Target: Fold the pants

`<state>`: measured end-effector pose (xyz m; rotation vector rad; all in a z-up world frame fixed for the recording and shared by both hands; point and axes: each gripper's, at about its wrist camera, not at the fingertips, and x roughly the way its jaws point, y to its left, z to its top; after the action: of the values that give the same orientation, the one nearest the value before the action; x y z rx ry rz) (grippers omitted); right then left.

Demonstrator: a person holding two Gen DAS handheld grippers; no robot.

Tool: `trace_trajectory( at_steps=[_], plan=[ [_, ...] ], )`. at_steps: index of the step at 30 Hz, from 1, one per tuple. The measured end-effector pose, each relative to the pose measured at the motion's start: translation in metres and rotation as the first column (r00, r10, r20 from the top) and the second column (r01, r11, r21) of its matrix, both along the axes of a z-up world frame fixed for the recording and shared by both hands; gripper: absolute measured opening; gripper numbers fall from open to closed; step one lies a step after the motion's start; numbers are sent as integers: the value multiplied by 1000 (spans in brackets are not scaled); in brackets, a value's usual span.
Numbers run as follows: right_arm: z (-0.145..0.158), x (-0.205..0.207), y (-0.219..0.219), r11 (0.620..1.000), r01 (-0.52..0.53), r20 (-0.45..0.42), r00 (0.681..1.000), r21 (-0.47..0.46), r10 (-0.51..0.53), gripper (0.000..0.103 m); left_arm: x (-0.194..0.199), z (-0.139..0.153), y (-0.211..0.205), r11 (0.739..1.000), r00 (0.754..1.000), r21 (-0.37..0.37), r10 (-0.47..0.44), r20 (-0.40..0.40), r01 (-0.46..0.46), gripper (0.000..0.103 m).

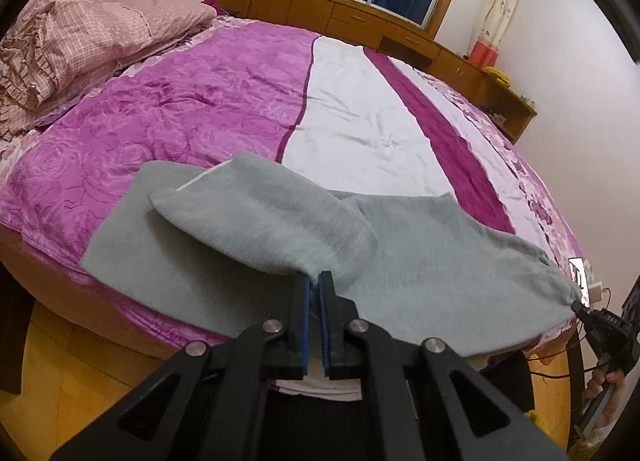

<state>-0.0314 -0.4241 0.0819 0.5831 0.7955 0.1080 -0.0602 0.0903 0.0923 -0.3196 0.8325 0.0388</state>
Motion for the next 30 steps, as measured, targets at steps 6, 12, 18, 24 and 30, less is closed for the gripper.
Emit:
trace_trajectory(
  at_steps=[6,12,18,24,30],
  plan=[
    [-22,-1,2,999,-2,-43,999,-41,0,0,0,-26,5,1000,998,-12,12,-61,-13,4],
    [-56,14,5,994,-26,-150,989,-106,10,0,2,-42,9,999,991,-30,19,-133,-24,10],
    [-48,10,6,982,-35,-184,983,-184,1,11,-9,-16,21,998,993,51,41,-107,-36,16],
    [-8,-2,16,940,-34,-135,991,-339,-13,16,-1,-1,55,985,985,98,151,-81,-143,21],
    [9,0,34,935,-75,-82,995,-347,49,20,34,-25,89,975,963,60,220,-157,-213,24]
  ],
)
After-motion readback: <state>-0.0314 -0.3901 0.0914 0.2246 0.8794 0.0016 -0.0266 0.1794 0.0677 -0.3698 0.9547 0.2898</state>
